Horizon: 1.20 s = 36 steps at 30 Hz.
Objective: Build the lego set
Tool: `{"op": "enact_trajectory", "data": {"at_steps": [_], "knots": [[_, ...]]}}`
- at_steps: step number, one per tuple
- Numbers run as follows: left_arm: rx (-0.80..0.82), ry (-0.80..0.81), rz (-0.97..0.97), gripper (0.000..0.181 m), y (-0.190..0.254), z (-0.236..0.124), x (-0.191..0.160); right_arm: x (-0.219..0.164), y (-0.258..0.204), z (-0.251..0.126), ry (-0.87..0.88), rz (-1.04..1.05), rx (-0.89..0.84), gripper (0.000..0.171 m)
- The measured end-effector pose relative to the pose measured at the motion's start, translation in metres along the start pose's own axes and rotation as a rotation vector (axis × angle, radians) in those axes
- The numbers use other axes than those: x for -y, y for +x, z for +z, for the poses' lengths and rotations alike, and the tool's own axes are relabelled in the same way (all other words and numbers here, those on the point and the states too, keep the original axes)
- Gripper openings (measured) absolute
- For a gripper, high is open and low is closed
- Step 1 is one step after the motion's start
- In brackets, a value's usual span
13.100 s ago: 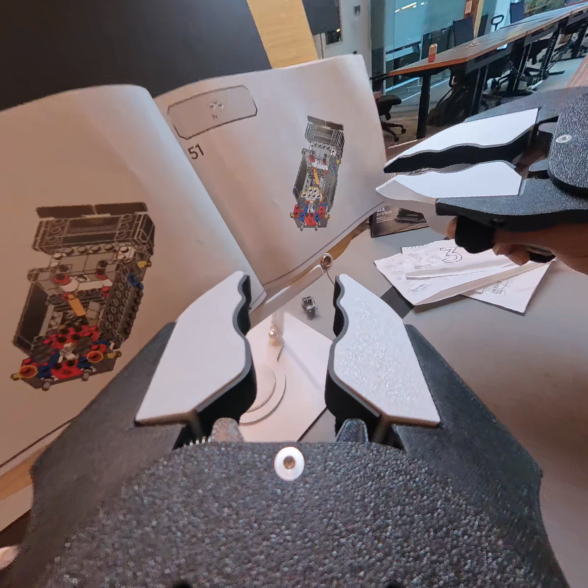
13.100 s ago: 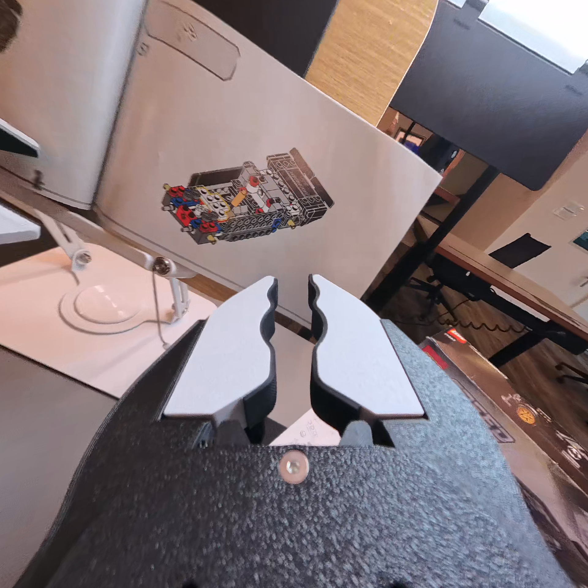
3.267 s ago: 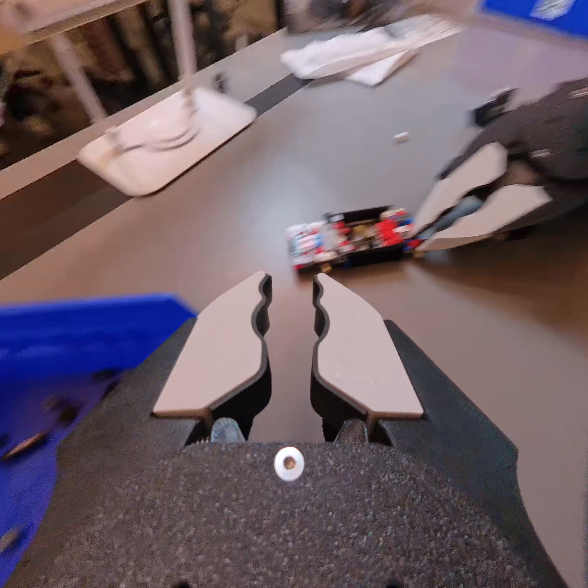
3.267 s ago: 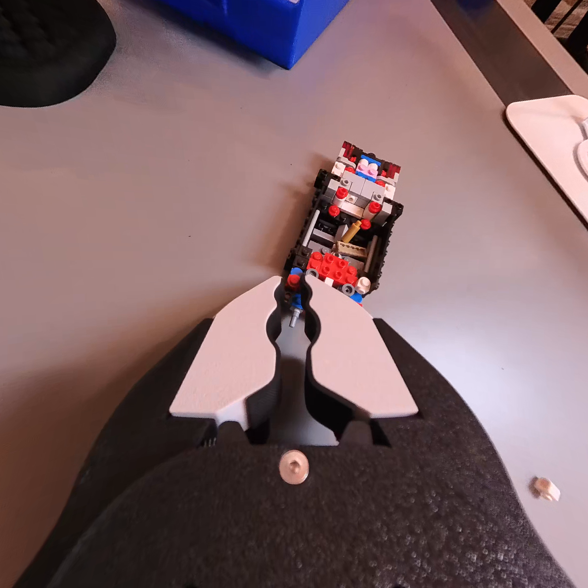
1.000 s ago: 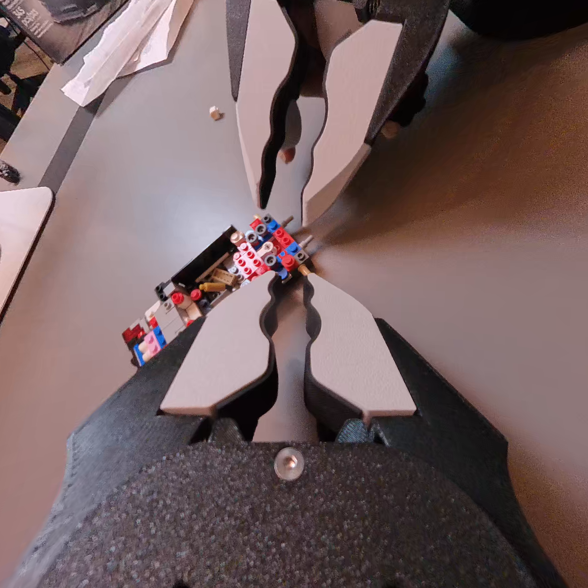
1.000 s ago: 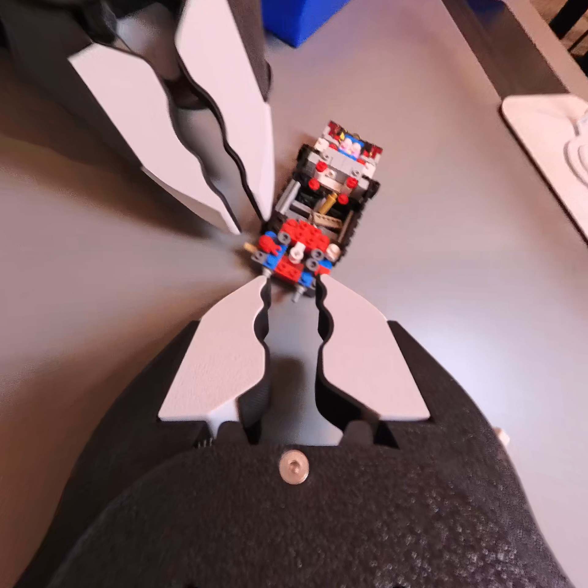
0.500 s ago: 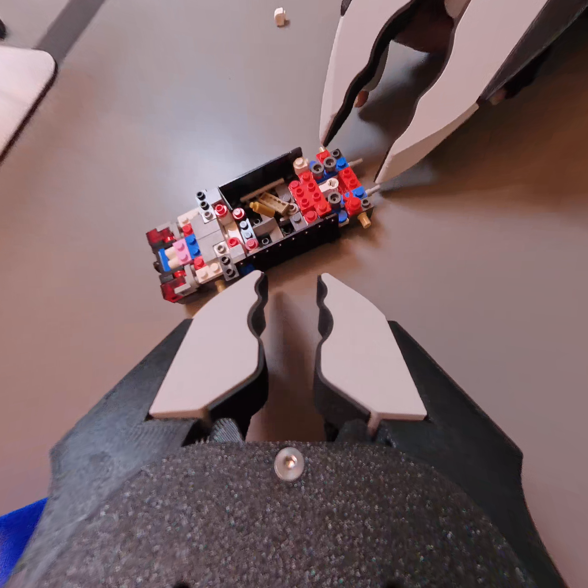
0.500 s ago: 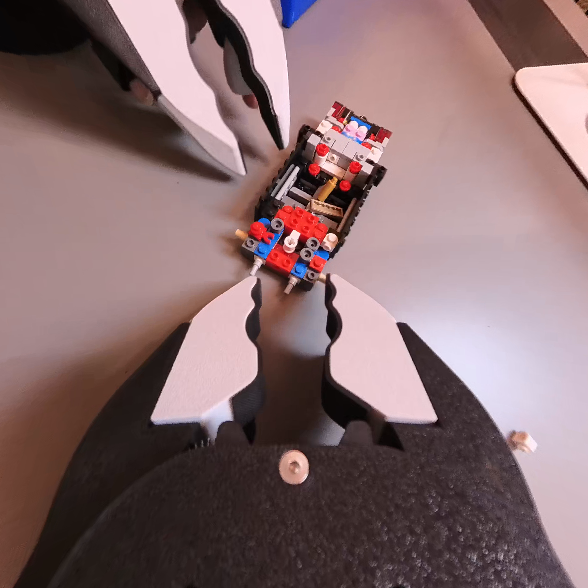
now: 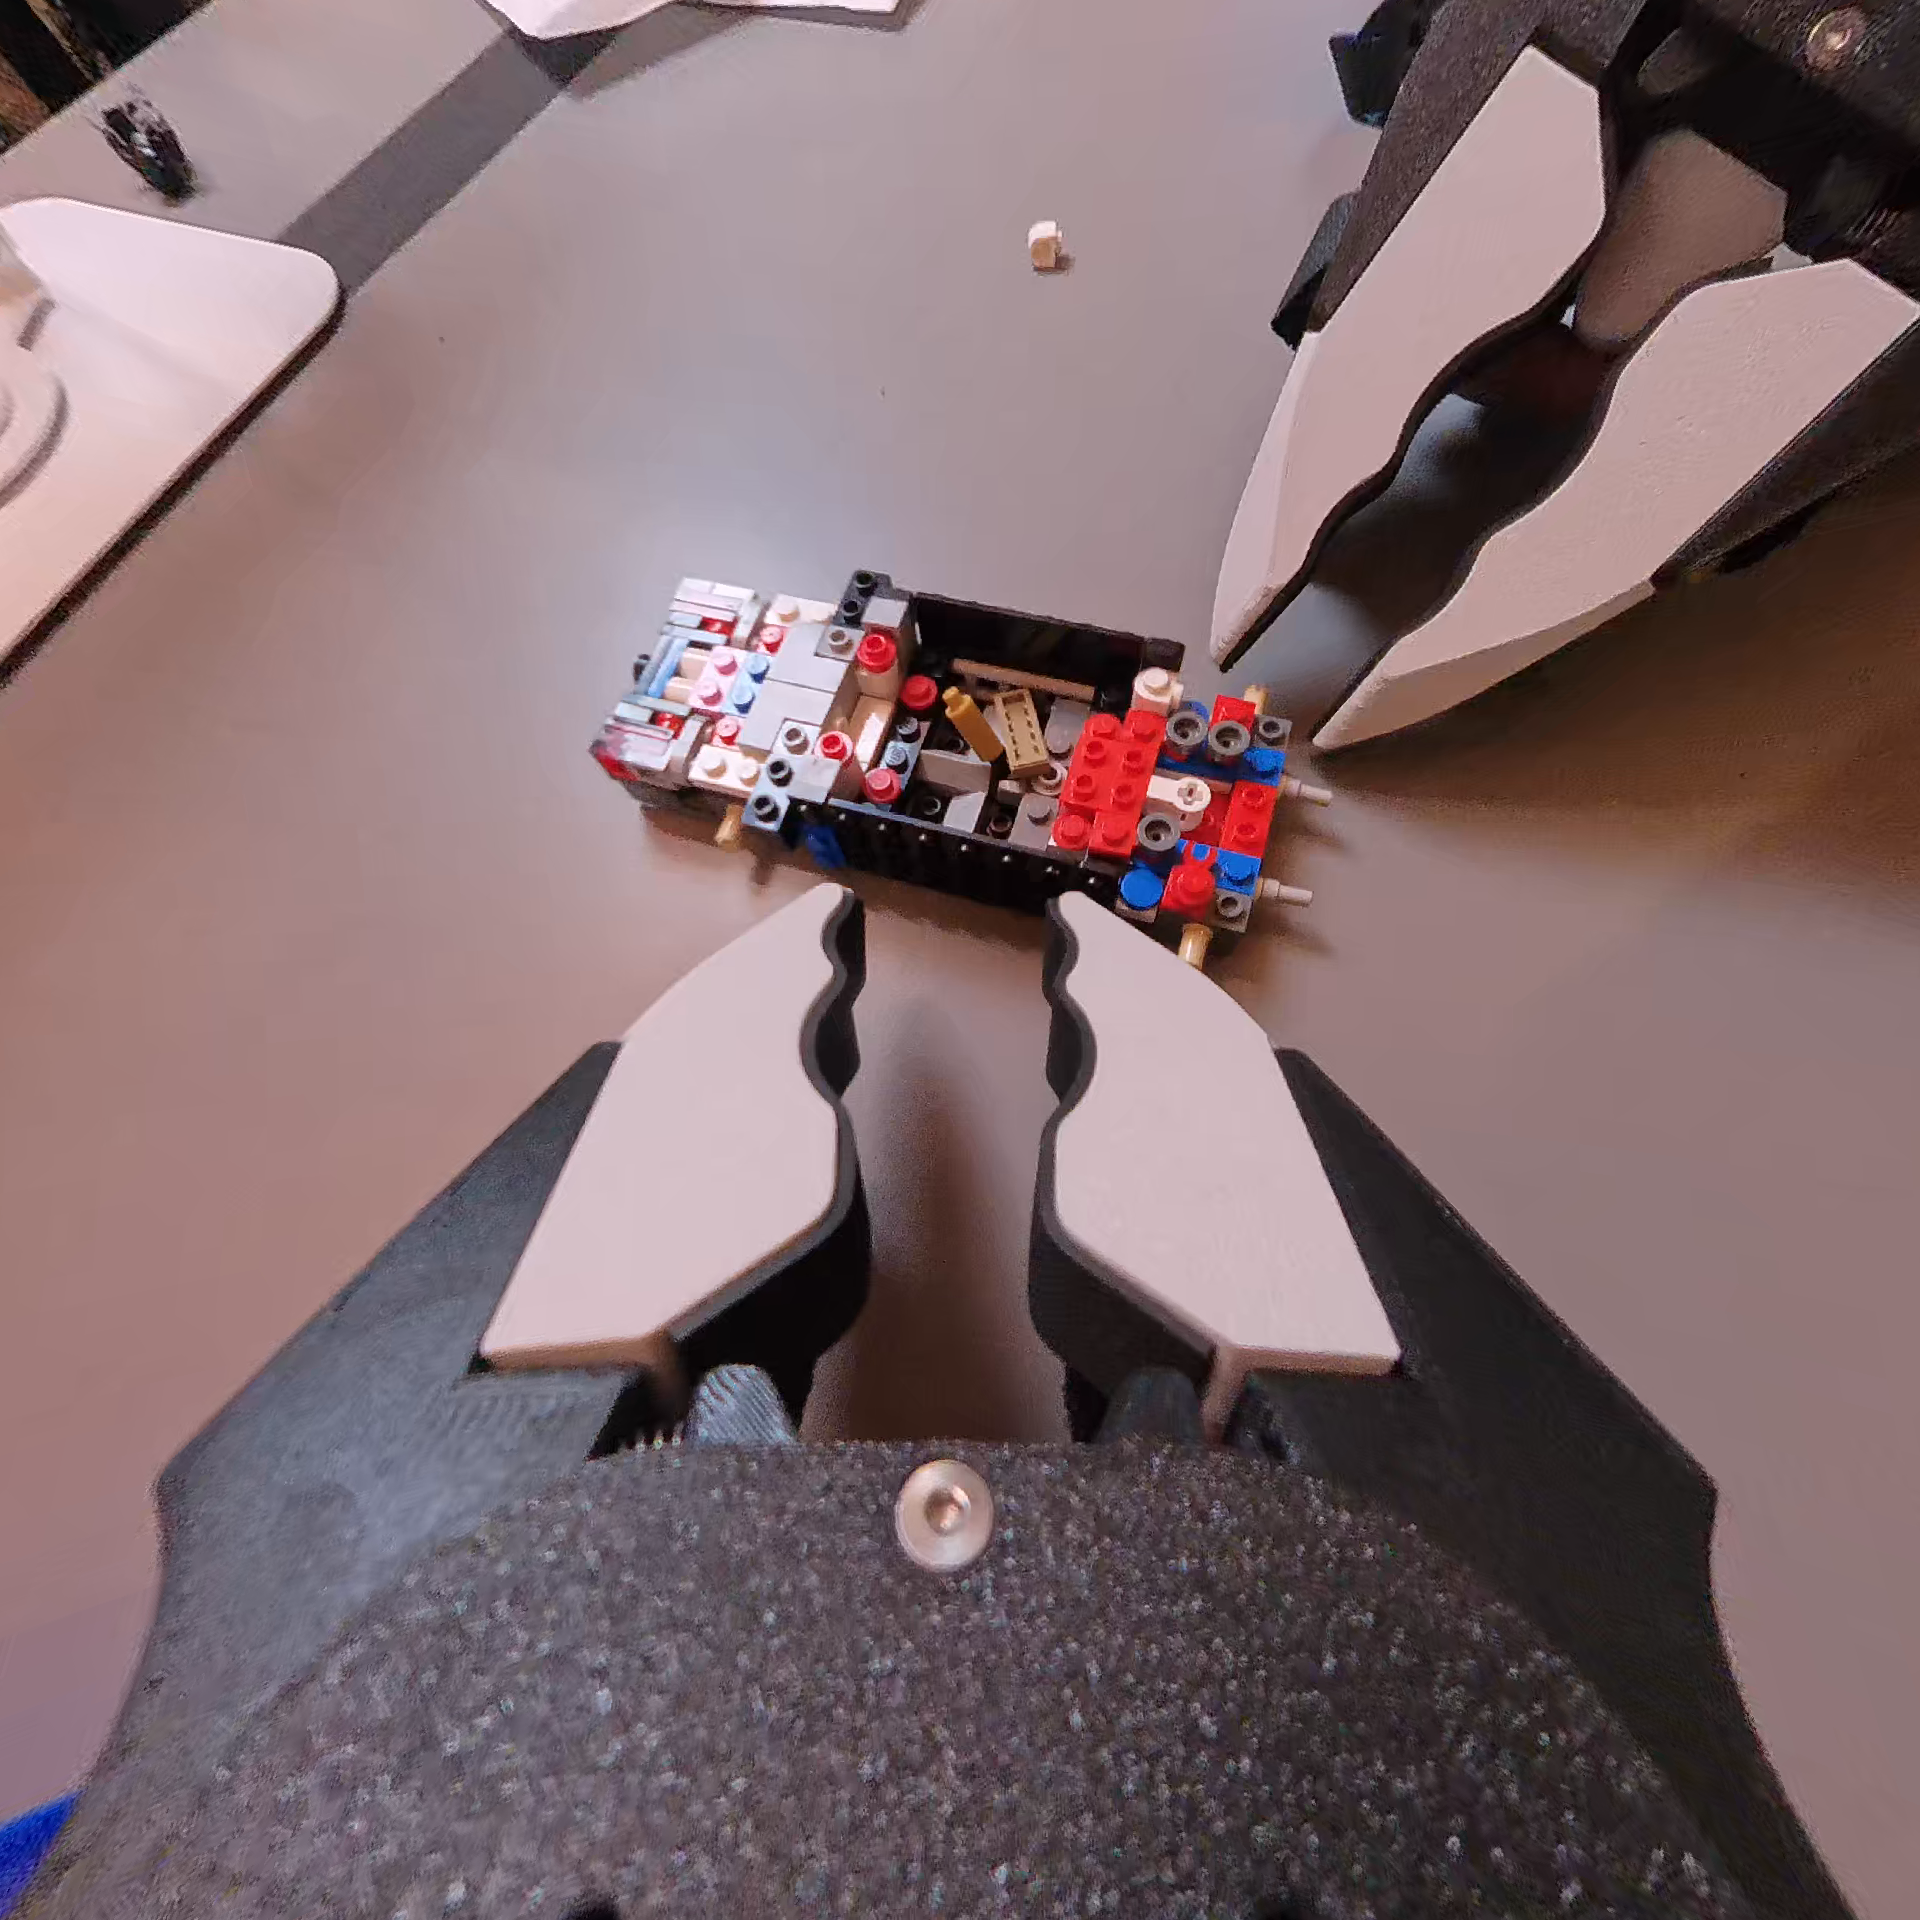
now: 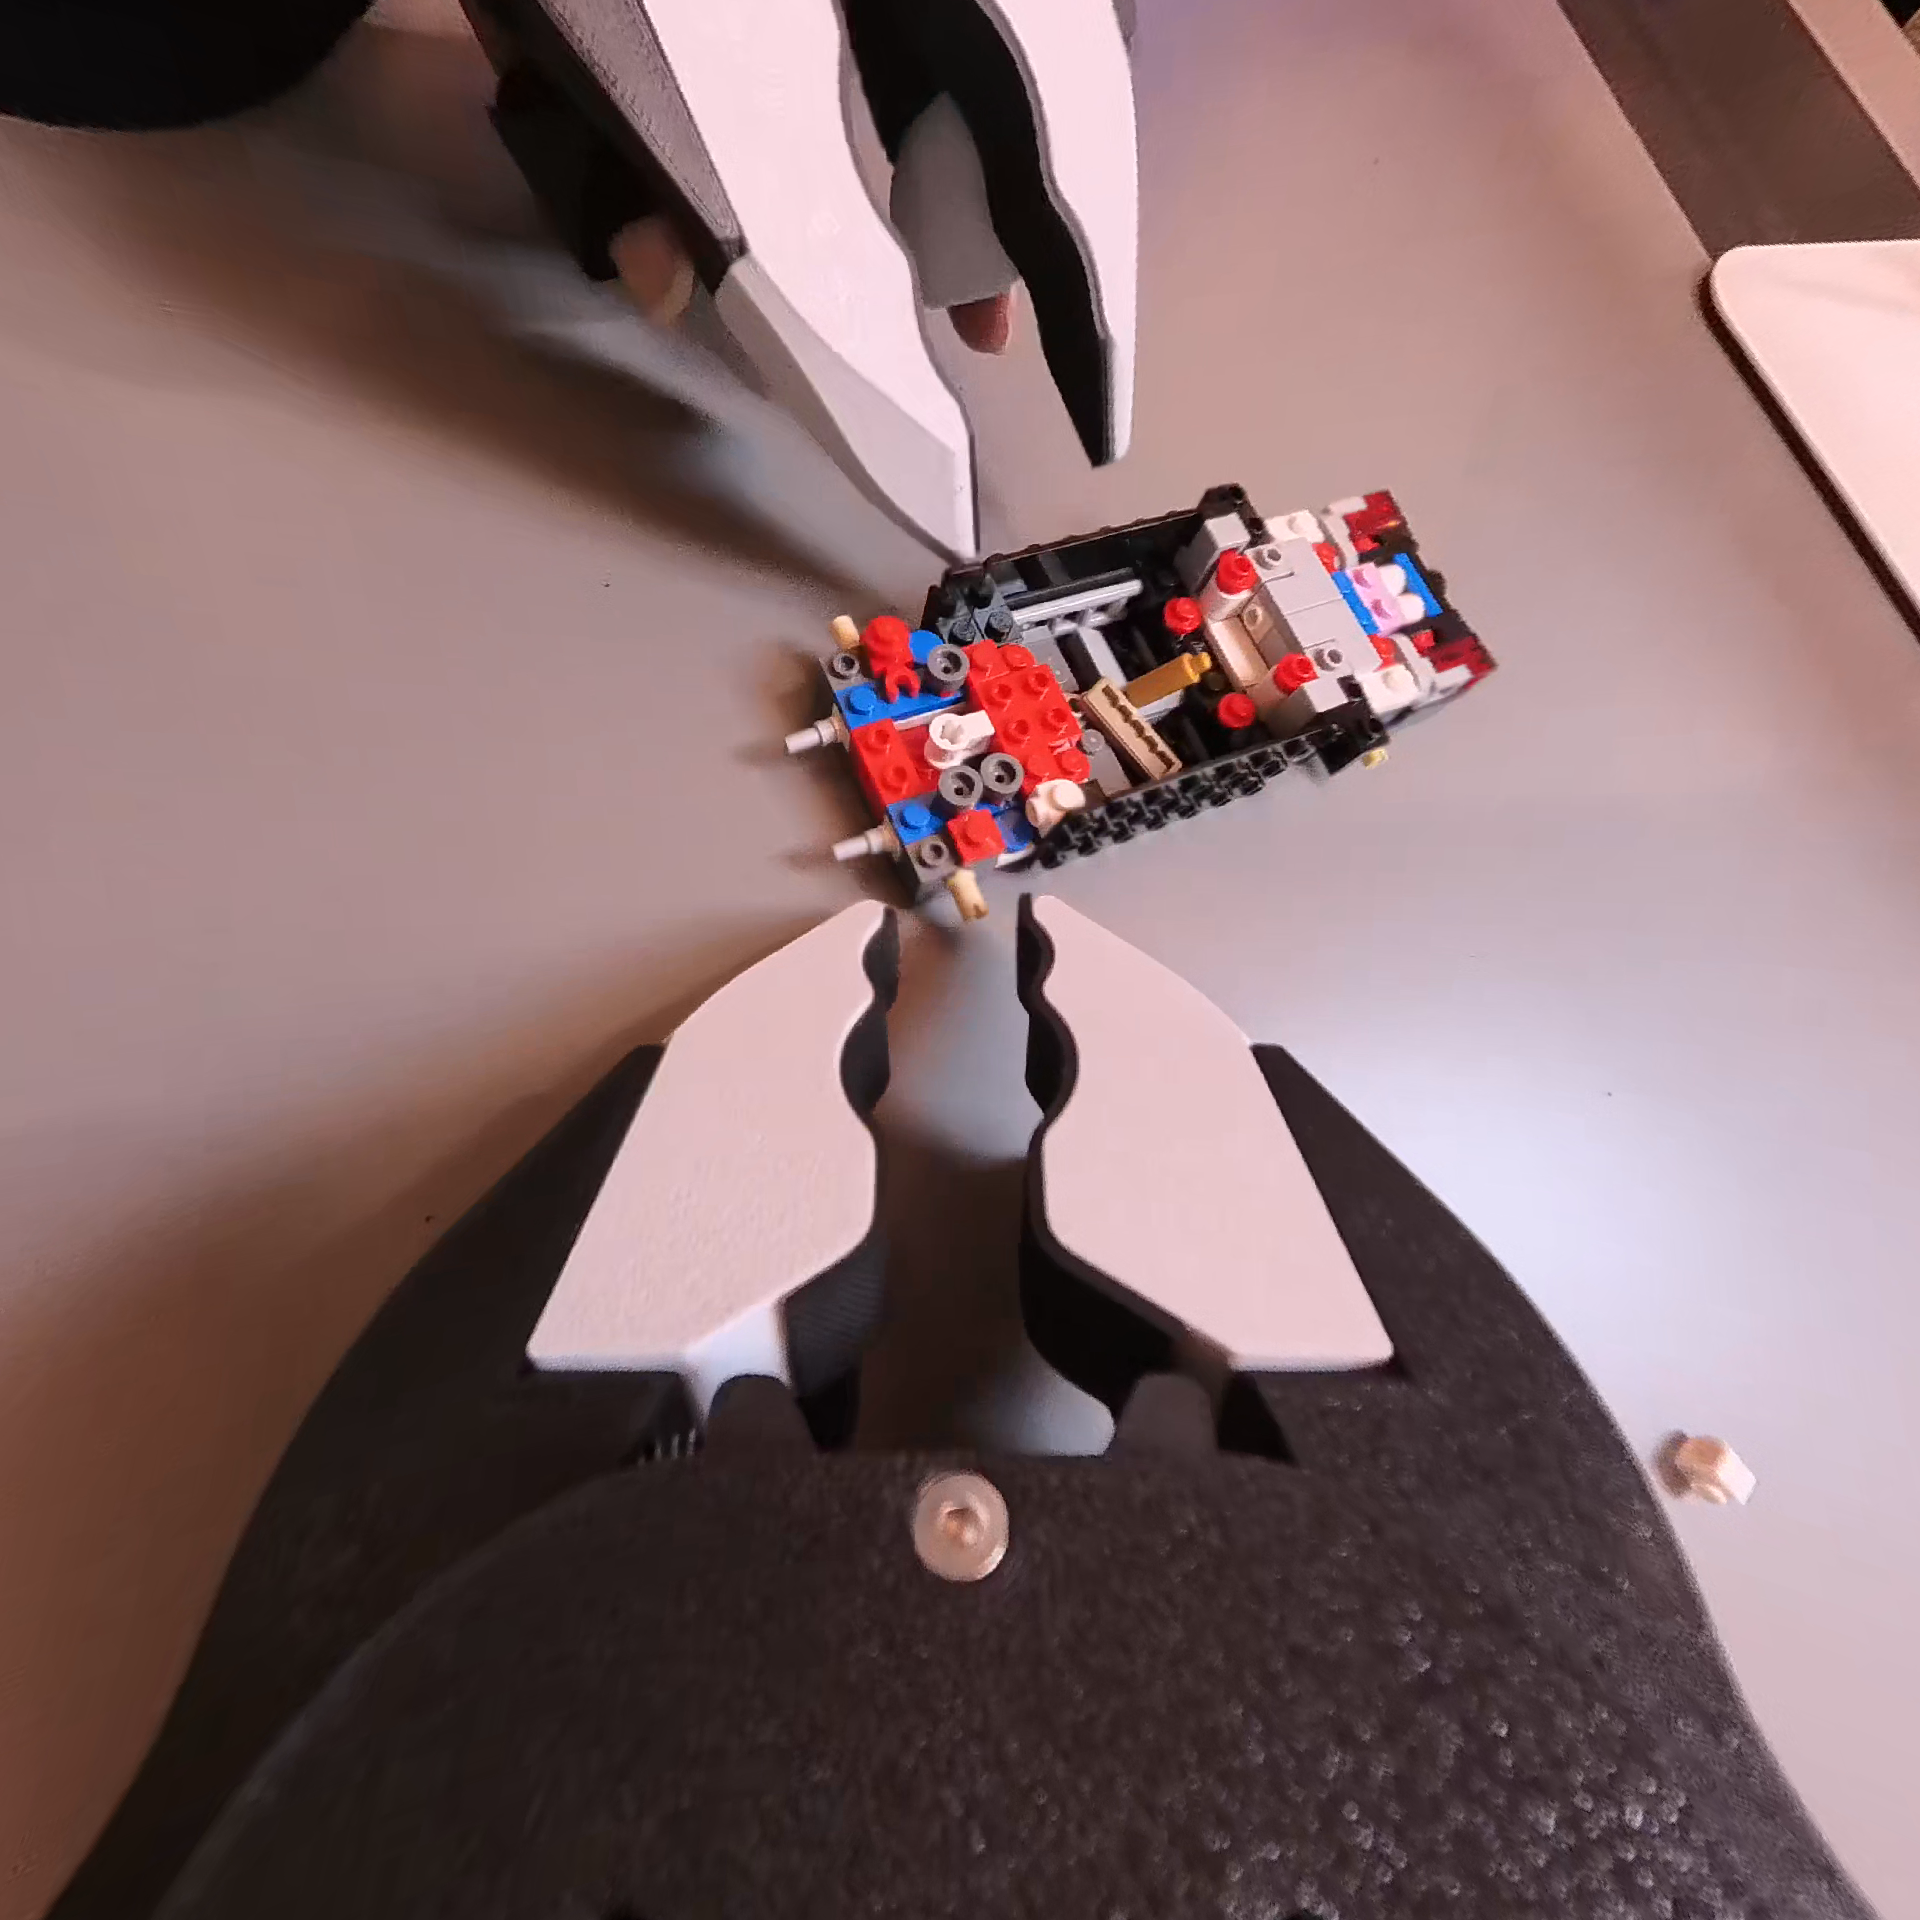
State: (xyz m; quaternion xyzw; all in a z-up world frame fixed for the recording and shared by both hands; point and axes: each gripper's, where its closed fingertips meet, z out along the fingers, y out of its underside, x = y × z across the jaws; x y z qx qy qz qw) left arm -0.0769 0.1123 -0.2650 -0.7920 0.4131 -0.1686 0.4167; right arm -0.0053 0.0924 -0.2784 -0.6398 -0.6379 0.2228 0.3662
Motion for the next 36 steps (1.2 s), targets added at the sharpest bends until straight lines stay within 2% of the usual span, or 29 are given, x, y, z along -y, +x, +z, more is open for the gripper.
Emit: {"op": "enact_trajectory", "data": {"at_steps": [4,8,12,14,15,17,18,23,29,30,34,36], "knots": [[0.027,0.018,0.003,0.028,-0.003,-0.009,-0.001,0.003,0.0,-0.001,0.02,0.011,0.011,0.021],[0.034,0.041,0.009,0.022,-0.002,-0.018,-0.001,0.021,0.006,-0.01,0.143,0.049,-0.002,0.028],[0.023,0.096,0.033,0.0,0.002,-0.027,0.006,0.042,0.029,-0.024,0.3,0.092,-0.122,0.046],[0.015,0.152,0.027,0.0,0.003,-0.034,0.015,0.047,0.042,-0.032,0.353,0.115,-0.193,0.047],[0.008,0.172,0.017,0.0,0.003,-0.037,0.018,0.049,0.048,-0.036,0.372,0.123,-0.223,0.044],[0.015,0.191,0.006,0.0,0.001,-0.04,0.021,0.051,0.057,-0.045,0.419,0.13,-0.283,0.011],[0.021,0.191,0.005,0.0,-0.001,-0.041,0.02,0.054,0.062,-0.051,0.448,0.136,-0.315,0.0],[0.065,0.215,-0.006,0.0,-0.01,-0.045,0.021,0.058,0.085,-0.065,0.5,0.186,-0.426,0.0],[0.146,0.355,-0.07,0.0,-0.025,-0.06,0.038,0.088,0.123,-0.068,0.523,0.104,-0.568,0.0],[0.158,0.371,-0.08,0.0,-0.027,-0.062,0.039,0.096,0.131,-0.067,0.524,0.095,-0.582,0.001],[0.174,0.386,-0.106,0.0,-0.033,-0.064,0.038,0.134,0.174,-0.047,0.482,0.1,-0.603,0.045],[0.164,0.385,-0.114,0.0,-0.033,-0.063,0.037,0.16,0.206,-0.037,0.469,0.059,-0.69,0.06]]}}
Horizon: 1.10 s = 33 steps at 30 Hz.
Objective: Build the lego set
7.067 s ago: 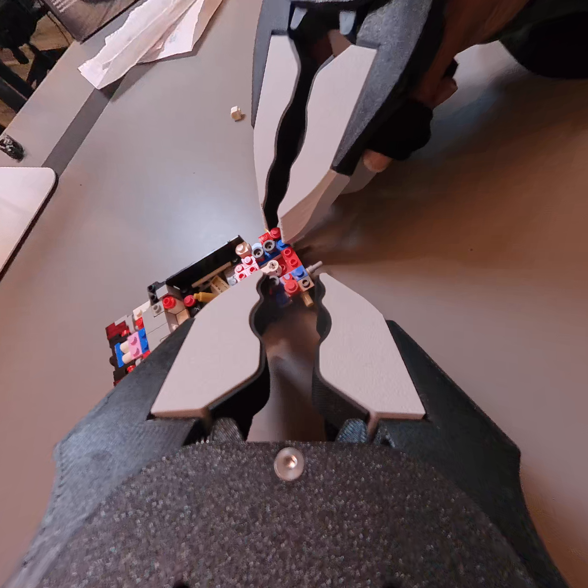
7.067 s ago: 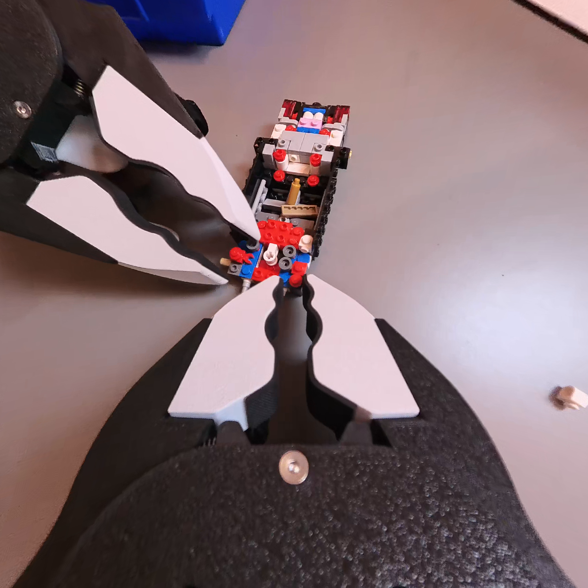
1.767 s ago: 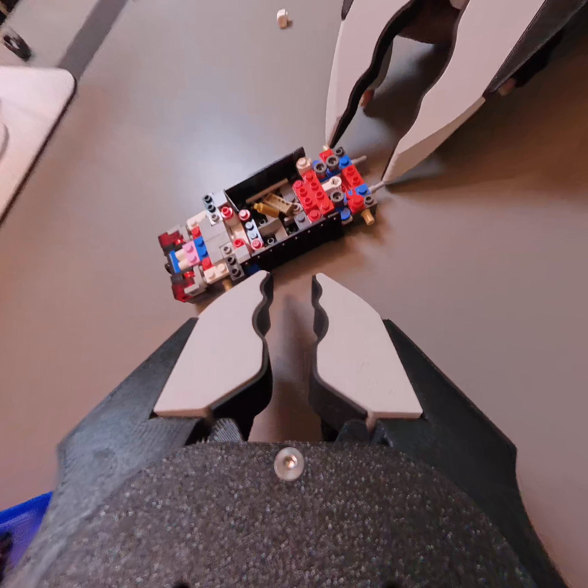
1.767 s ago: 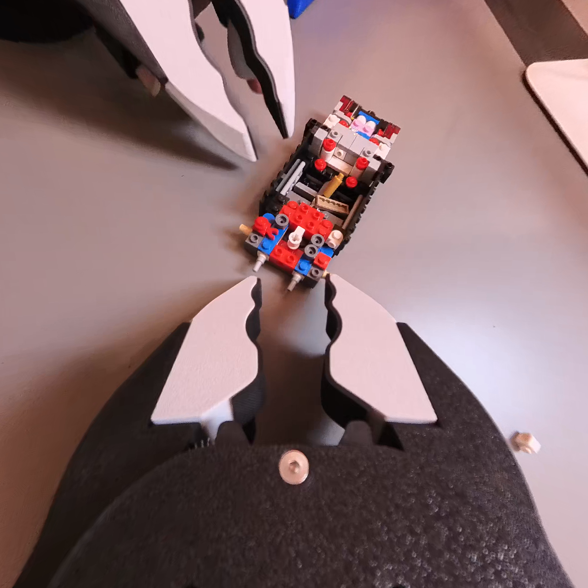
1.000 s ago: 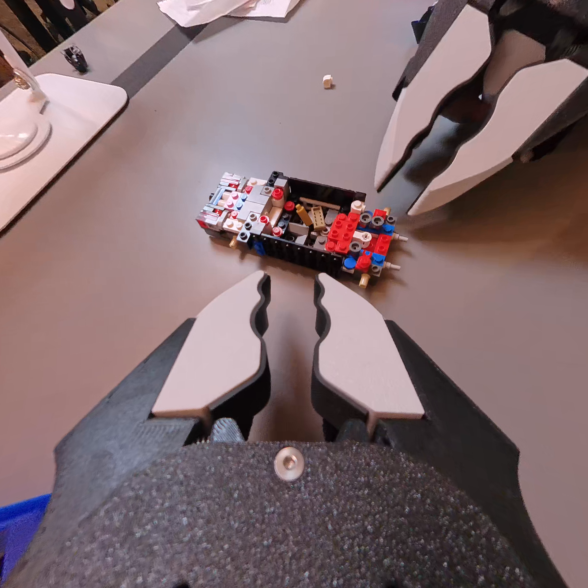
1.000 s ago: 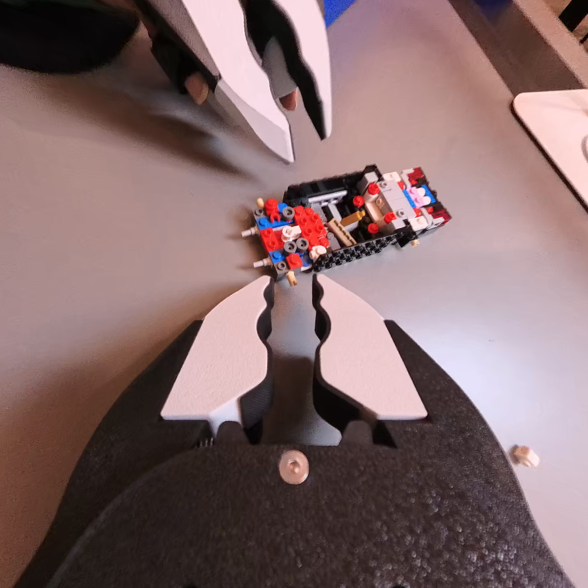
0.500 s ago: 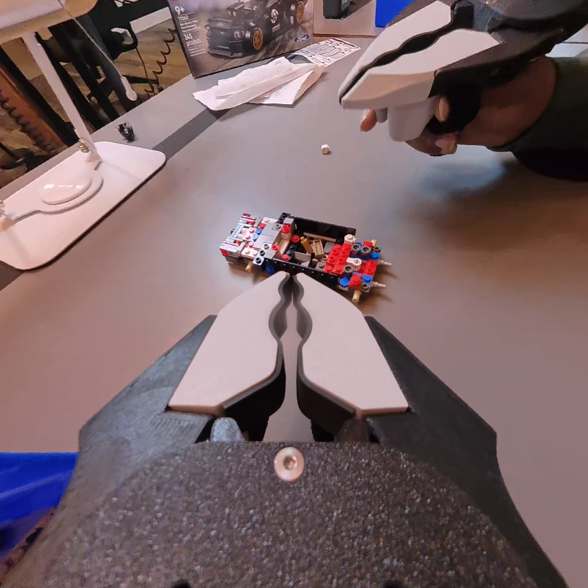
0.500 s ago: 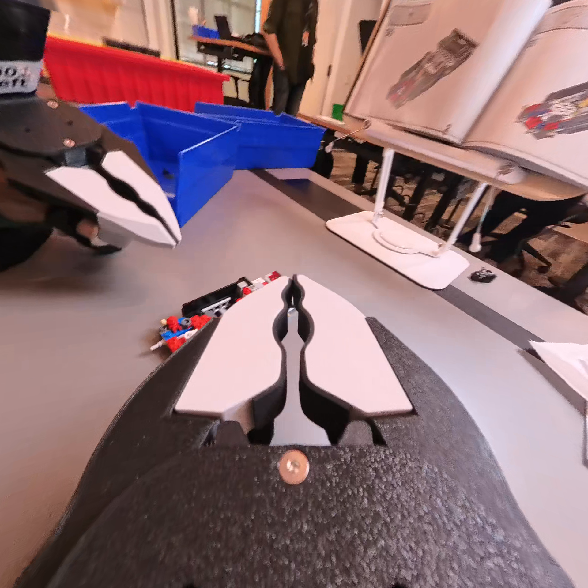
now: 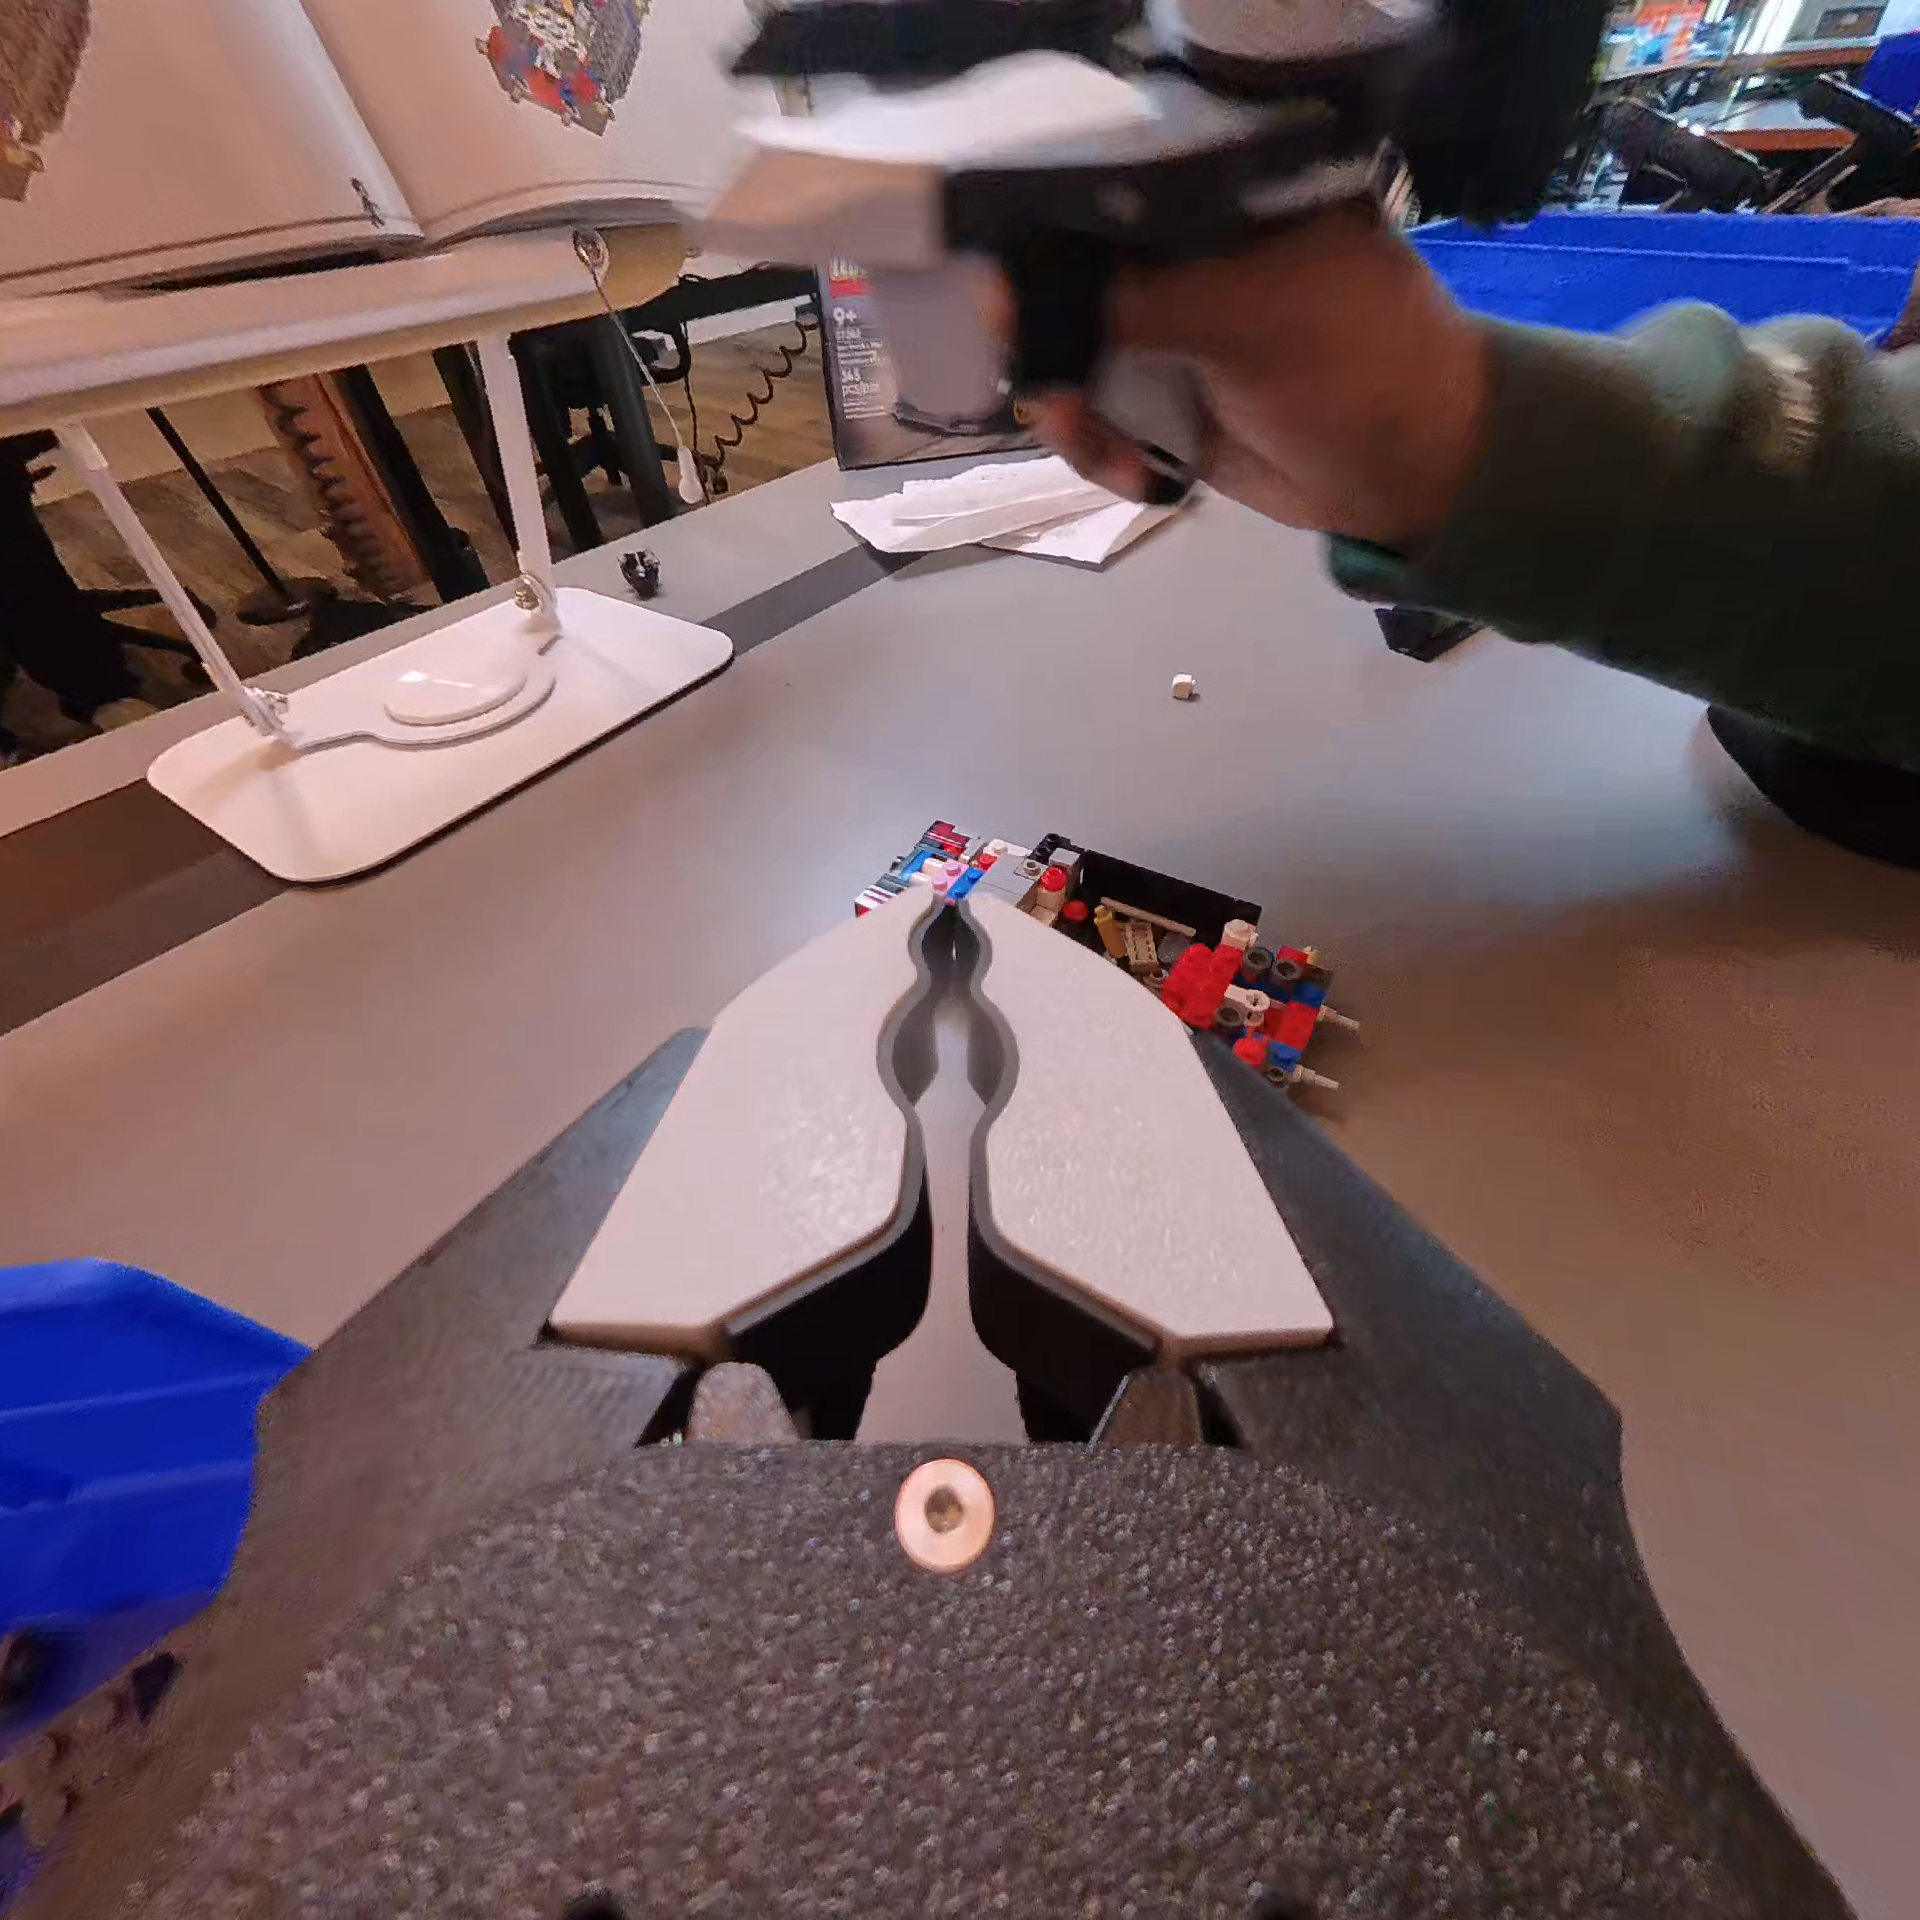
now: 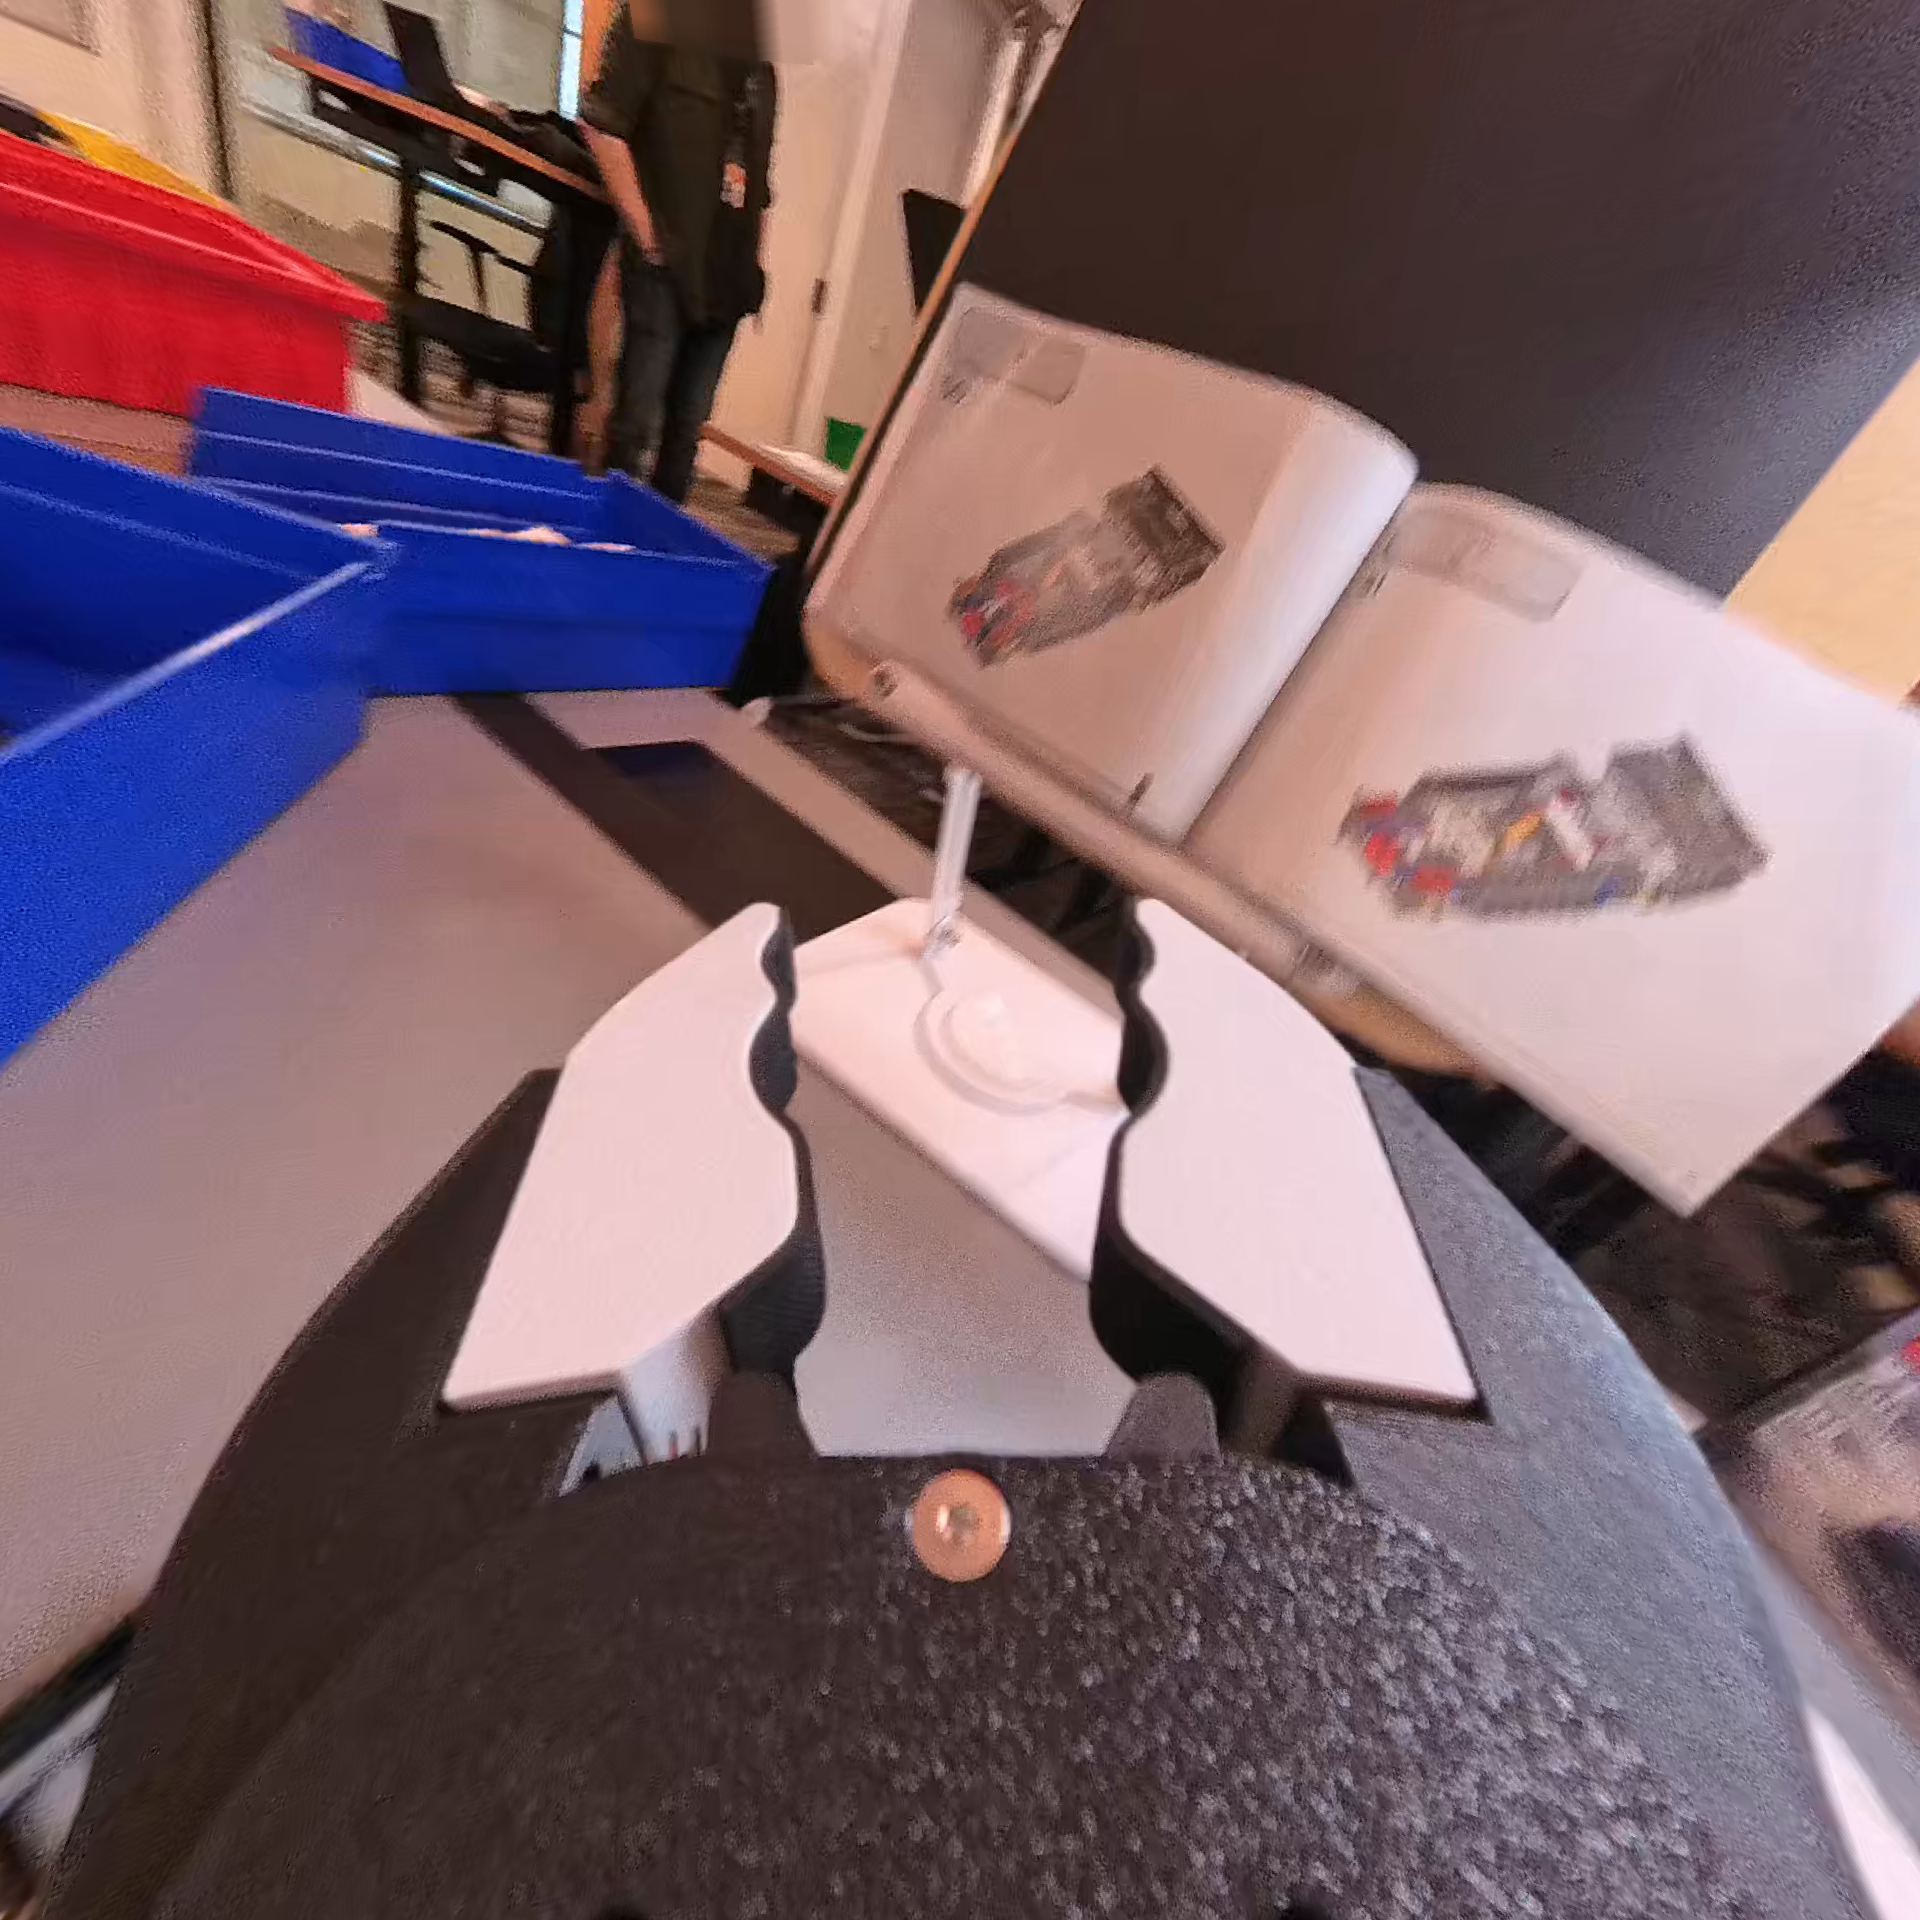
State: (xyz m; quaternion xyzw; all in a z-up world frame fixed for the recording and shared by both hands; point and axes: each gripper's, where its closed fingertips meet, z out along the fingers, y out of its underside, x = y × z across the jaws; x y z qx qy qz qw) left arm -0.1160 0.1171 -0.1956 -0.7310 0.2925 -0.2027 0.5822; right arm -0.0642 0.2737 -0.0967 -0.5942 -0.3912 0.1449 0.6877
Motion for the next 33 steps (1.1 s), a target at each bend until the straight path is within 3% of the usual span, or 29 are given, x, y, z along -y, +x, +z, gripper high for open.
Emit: {"op": "enact_trajectory", "data": {"at_steps": [5,11,16,29,33], "knots": [[-0.01,-0.031,0.034,0.0,0.005,0.002,-0.007,0.04,0.036,0.097,0.016,-0.138,-0.198,0.093],[-0.04,-0.046,0.079,0.0,0.015,0.003,-0.007,0.037,0.058,0.164,-0.066,-0.243,-0.321,0.107],[-0.068,-0.044,0.095,0.0,0.022,0.003,-0.005,0.034,0.073,0.165,-0.072,-0.314,-0.387,0.091],[-0.065,-0.08,0.113,0.0,0.022,0.008,-0.016,0.033,0.09,0.15,-0.025,-0.329,-0.34,0.057],[-0.028,-0.009,0.059,0.0,0.009,0.017,0.012,0.033,0.093,0.143,-0.009,-0.324,-0.31,0.046]]}}
